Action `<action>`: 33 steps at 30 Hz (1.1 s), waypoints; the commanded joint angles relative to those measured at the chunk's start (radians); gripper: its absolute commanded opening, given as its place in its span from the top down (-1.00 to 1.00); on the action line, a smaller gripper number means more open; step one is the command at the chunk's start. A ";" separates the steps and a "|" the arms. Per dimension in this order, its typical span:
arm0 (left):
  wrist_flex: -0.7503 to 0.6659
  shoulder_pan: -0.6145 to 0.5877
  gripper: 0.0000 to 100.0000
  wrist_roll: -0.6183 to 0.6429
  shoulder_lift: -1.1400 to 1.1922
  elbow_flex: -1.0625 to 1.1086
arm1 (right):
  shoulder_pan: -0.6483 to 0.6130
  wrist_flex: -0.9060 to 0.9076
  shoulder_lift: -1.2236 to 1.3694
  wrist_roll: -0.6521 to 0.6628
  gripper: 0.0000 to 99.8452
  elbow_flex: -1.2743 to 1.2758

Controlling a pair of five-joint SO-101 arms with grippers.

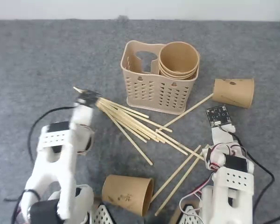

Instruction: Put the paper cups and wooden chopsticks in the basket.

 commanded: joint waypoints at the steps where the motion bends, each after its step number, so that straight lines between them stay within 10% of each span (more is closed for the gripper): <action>1: -0.120 -0.204 0.98 0.160 -0.009 -0.024 | -0.012 0.024 0.012 0.005 0.98 -0.014; 10: -0.193 -0.430 0.98 0.334 0.002 -0.084 | -0.323 0.309 0.002 0.334 0.94 -0.141; 20: -0.262 -0.543 0.97 0.459 0.227 -0.236 | -0.628 0.806 0.002 0.443 0.38 -0.551; 33: 0.011 -0.552 0.98 0.457 0.671 -0.656 | -1.058 0.769 0.012 0.603 0.39 -0.514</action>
